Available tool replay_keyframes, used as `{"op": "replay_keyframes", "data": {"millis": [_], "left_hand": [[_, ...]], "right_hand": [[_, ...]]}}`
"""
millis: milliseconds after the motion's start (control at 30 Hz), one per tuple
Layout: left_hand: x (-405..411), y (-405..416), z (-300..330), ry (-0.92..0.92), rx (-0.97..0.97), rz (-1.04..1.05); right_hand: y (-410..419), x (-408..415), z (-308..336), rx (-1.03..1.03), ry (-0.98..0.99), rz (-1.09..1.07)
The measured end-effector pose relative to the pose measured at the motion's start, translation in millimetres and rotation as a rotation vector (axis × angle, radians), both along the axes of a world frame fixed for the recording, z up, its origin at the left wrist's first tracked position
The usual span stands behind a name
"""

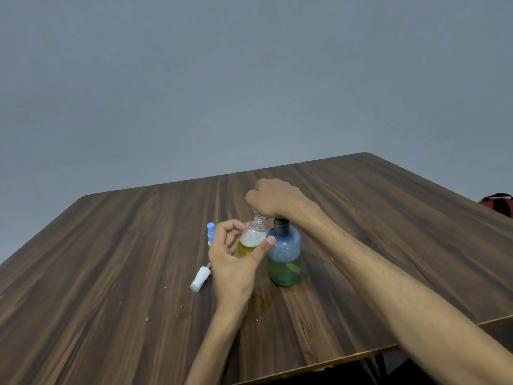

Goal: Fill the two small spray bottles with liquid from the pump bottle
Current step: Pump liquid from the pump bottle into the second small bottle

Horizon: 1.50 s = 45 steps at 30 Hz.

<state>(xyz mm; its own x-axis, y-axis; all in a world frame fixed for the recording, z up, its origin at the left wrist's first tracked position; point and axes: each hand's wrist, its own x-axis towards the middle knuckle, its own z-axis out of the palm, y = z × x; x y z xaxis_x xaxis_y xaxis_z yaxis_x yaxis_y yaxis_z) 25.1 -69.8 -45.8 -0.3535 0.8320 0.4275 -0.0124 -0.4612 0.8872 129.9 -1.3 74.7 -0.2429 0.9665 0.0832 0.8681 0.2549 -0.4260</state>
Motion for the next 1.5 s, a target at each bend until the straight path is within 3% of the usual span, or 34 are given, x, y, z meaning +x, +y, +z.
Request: {"op": "replay_keyframes", "data": {"millis": [867,1500], "left_hand": [[0.3,0.8,-0.4,-0.01,-0.004,-0.009],[-0.6,0.0,-0.5,0.002,-0.002,0.005]], "right_hand": [[3.7,0.1,-2.9,-0.033,0.052,0.005],[0.0,-0.2,-2.2,0.048,-0.023,-0.003]]}}
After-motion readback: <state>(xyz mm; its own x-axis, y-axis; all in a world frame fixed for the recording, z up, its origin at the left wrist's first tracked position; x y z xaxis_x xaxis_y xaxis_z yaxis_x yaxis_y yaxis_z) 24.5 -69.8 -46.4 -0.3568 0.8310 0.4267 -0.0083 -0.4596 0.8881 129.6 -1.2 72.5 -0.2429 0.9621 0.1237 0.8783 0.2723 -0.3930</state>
